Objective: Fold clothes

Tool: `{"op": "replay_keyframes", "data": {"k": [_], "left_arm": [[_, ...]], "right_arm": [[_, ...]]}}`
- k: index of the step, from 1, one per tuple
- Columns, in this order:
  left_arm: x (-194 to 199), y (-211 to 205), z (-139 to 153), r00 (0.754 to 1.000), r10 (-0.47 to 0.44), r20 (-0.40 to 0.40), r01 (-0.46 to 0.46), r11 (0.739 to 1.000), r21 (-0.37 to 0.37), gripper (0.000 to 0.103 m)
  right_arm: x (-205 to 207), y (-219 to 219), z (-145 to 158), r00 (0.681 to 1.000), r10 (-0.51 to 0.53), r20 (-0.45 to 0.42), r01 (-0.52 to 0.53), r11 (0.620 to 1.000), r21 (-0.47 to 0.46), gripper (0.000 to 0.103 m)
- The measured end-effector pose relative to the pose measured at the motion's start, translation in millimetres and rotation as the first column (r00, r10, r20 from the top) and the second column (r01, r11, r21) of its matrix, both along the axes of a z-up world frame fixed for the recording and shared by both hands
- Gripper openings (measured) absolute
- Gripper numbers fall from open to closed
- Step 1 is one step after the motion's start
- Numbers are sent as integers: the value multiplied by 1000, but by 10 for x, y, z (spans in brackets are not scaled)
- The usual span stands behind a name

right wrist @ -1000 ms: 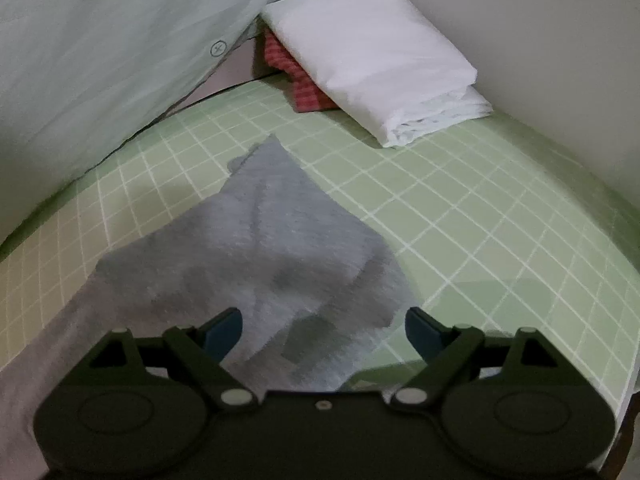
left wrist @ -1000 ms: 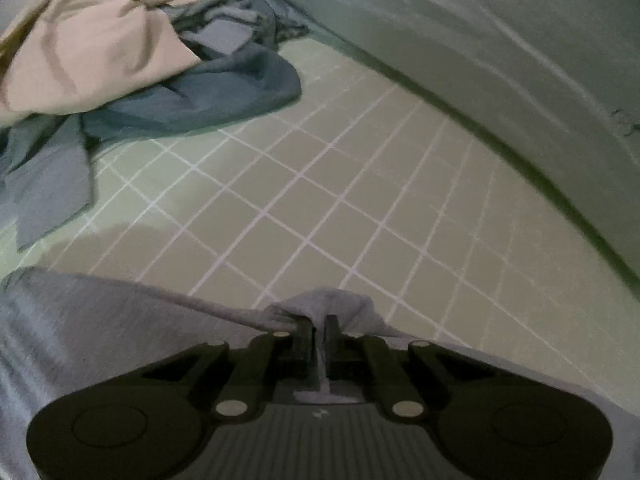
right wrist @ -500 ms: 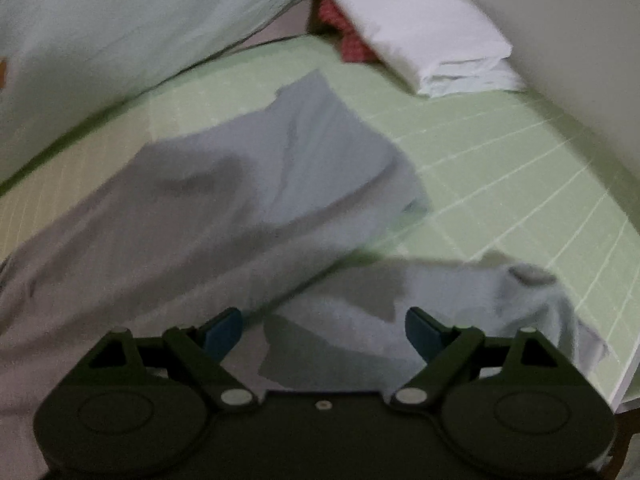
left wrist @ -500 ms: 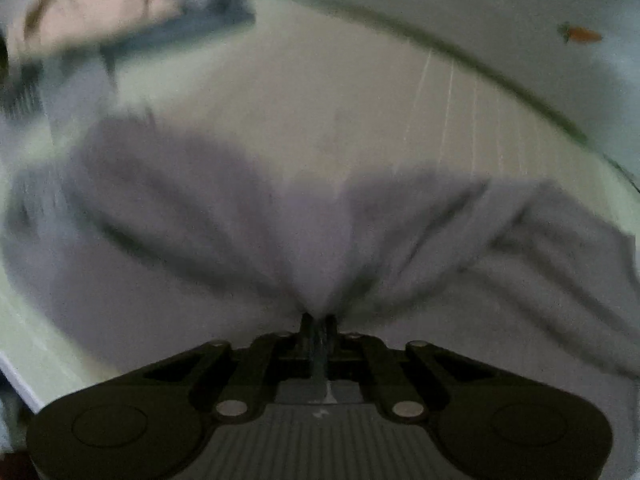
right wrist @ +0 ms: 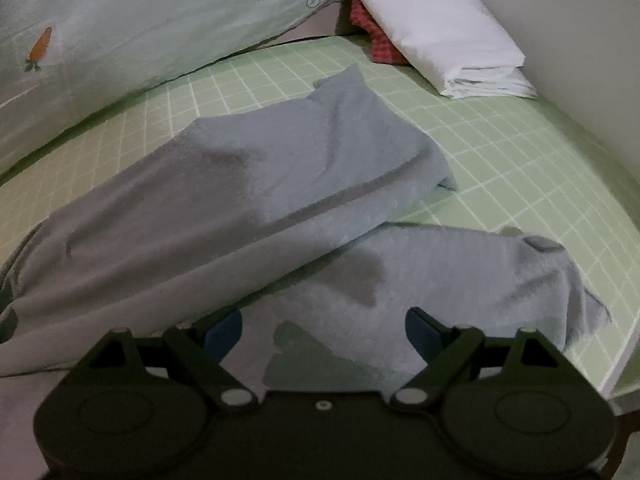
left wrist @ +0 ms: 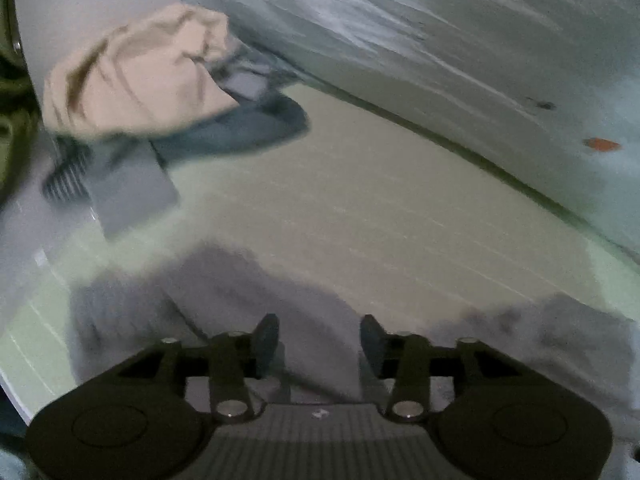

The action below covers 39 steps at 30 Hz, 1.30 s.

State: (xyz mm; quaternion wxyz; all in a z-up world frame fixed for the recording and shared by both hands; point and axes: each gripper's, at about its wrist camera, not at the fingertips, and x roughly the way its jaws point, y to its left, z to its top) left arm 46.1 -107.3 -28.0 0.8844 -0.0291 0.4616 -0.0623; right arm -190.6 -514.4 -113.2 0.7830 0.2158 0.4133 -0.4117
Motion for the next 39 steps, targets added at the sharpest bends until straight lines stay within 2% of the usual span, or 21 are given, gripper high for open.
{"op": "replay_keyframes", "data": {"k": [2, 4, 6, 7, 13, 16, 19, 21, 28, 34, 36, 39], "left_arm": [[242, 32, -48, 1000, -7, 7, 6, 998, 57, 57], [453, 39, -147, 1000, -20, -20, 22, 995, 95, 61], [595, 73, -276, 997, -46, -58, 53, 992, 113, 62], [615, 62, -307, 996, -67, -52, 73, 989, 126, 64], [275, 12, -462, 976, -192, -101, 206, 966, 157, 63], [-23, 58, -560, 976, -183, -119, 201, 966, 163, 63], [-330, 72, -576, 979, -184, -85, 198, 961, 196, 63], [-440, 66, -620, 981, -170, -90, 185, 961, 205, 64], [-535, 187, -647, 988, -84, -130, 103, 984, 147, 64], [-345, 249, -275, 998, -55, -43, 57, 997, 46, 64], [-217, 227, -175, 998, -57, 0, 57, 998, 32, 64], [34, 203, -157, 999, -49, 18, 48, 998, 45, 64]], "right_arm": [[-4, 103, 13, 1000, -16, 0, 16, 1000, -9, 90], [-7, 216, 19, 999, -32, 0, 32, 999, -15, 90], [-14, 312, 14, 999, -45, -3, 45, 999, -12, 90], [-14, 358, 10, 999, -46, -6, 46, 999, -10, 90], [57, 563, -39, 999, -25, -27, 25, 1000, 2, 91], [146, 602, -55, 999, 18, -41, -18, 1000, 0, 91], [264, 626, -70, 995, 81, -60, -82, 997, -9, 91], [335, 624, -99, 989, 128, -72, -129, 992, -5, 91], [451, 584, -125, 976, 203, -80, -203, 979, 4, 91], [446, 606, -95, 975, 212, -73, -212, 977, -5, 91], [434, 608, -88, 978, 198, -68, -198, 980, -4, 91], [406, 614, -76, 984, 169, -62, -170, 985, -7, 91]]}}
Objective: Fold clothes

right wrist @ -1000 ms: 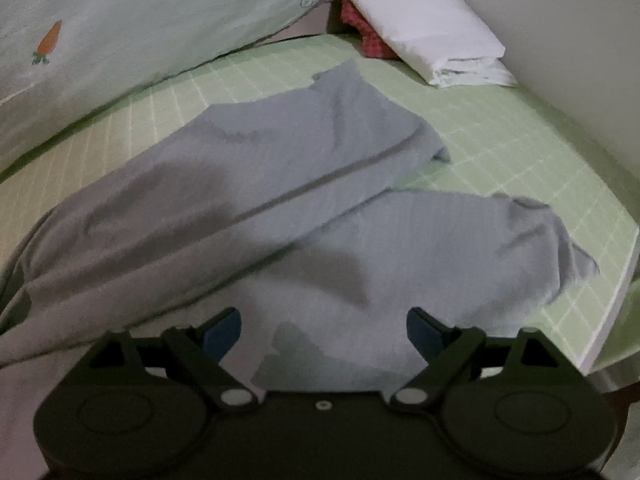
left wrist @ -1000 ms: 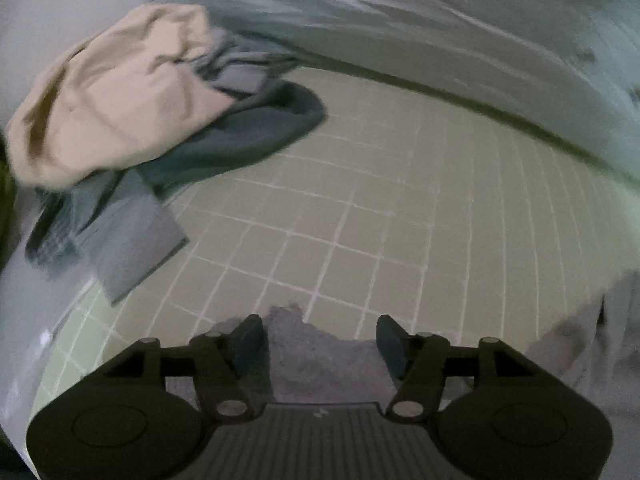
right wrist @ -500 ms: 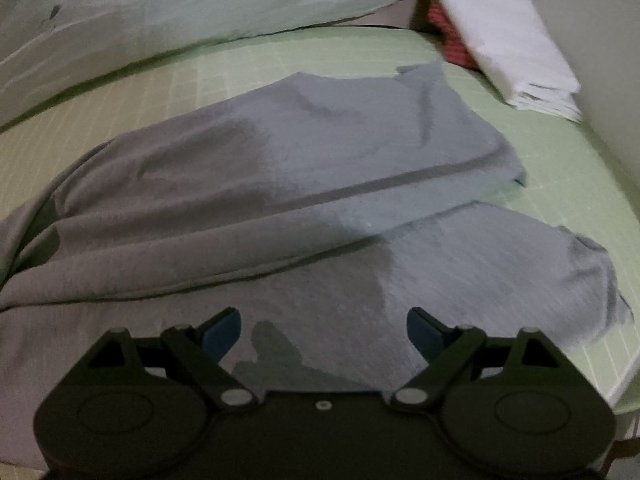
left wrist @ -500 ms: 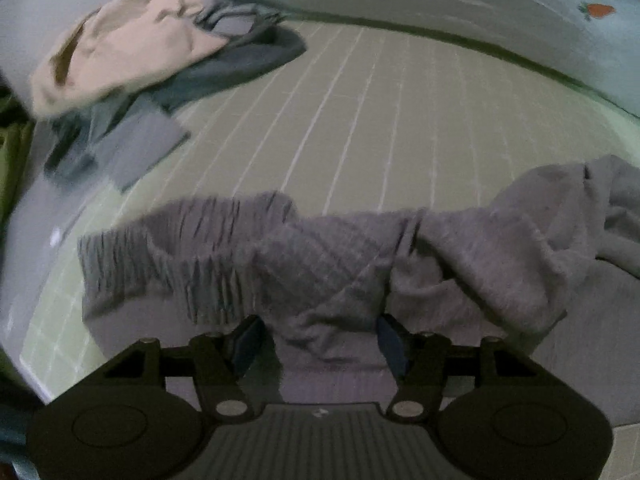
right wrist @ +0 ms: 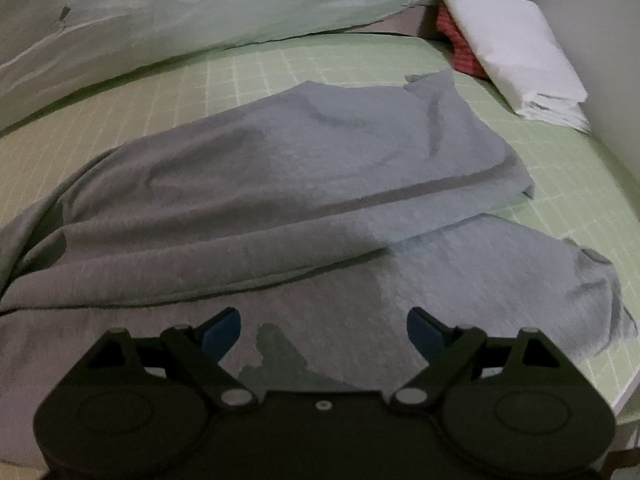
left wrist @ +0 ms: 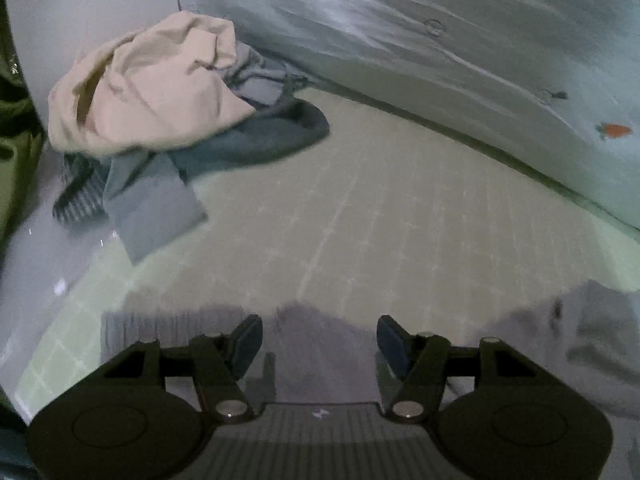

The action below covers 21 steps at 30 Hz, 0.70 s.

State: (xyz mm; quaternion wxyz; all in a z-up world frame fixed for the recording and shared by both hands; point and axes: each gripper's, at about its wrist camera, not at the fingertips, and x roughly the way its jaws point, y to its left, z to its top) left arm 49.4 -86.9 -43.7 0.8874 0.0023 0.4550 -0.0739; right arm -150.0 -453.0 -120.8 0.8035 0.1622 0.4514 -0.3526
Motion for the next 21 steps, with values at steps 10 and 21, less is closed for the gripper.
{"op": "replay_keyframes", "data": {"k": [10, 21], "left_arm": [[438, -112, -442, 972, -163, -171, 164, 986, -7, 64], [-17, 114, -601, 972, -161, -172, 149, 985, -82, 63]], "right_arm": [[-52, 140, -4, 997, -77, -8, 77, 997, 4, 91], [29, 86, -61, 998, -37, -52, 37, 999, 6, 91]]}}
